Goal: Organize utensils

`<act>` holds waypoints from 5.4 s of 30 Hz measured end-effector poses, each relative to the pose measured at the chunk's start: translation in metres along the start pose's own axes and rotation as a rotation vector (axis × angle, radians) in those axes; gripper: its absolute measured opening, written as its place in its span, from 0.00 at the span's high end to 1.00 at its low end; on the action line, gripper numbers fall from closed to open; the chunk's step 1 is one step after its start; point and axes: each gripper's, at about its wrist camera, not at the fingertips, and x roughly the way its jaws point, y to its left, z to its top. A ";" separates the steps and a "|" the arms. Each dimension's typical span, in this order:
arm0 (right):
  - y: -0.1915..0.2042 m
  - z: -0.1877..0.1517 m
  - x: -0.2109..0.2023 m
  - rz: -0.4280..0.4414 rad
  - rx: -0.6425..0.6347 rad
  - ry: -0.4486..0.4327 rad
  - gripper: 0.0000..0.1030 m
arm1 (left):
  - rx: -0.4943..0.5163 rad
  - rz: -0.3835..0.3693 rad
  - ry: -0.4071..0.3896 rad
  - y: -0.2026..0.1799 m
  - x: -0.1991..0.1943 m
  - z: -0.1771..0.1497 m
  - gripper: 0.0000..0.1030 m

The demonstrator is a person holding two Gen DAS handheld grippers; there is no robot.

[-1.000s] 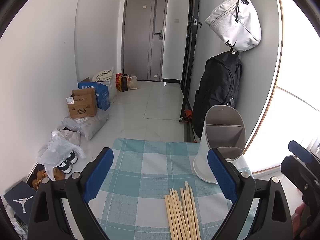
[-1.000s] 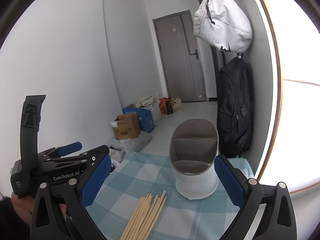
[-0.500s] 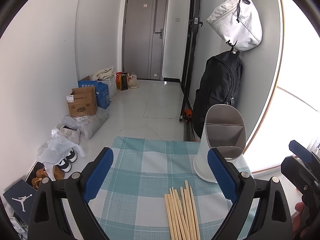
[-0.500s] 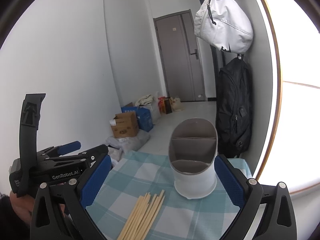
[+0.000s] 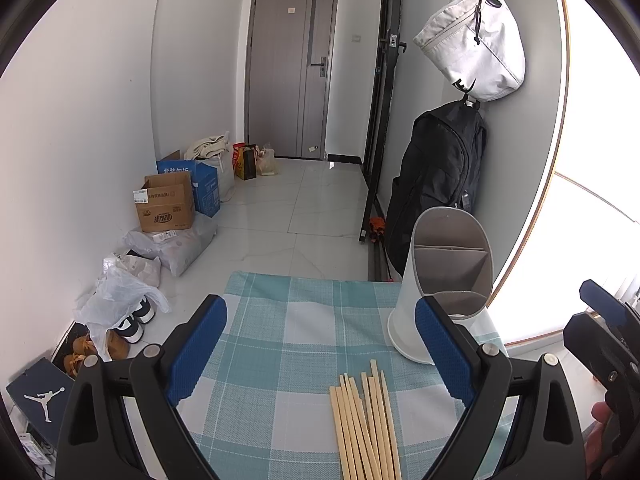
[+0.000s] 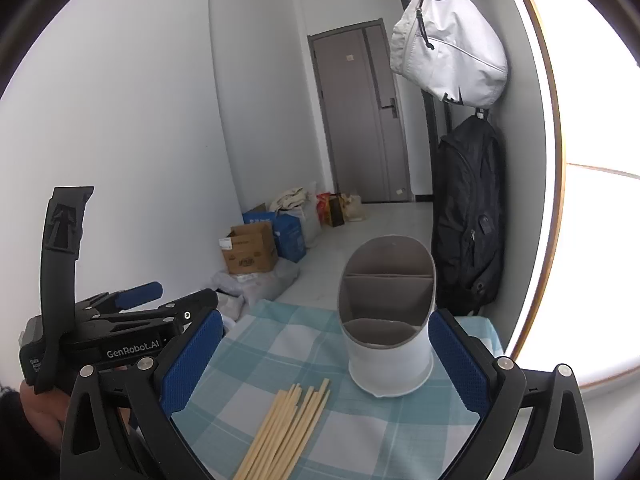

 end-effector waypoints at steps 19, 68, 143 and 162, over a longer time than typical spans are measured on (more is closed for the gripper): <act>-0.004 0.000 0.001 -0.011 0.029 0.007 0.00 | -0.014 0.003 0.017 0.007 -0.002 -0.002 0.10; 0.023 -0.086 0.209 -0.200 -0.091 0.938 0.80 | -0.196 0.064 0.385 0.112 0.056 -0.023 0.10; -0.074 -0.005 0.052 0.080 0.359 0.332 0.96 | -0.012 -0.042 0.614 0.014 0.124 -0.062 0.97; -0.042 0.000 0.030 0.074 0.222 0.244 0.96 | -0.164 -0.155 0.029 0.019 0.002 0.012 0.97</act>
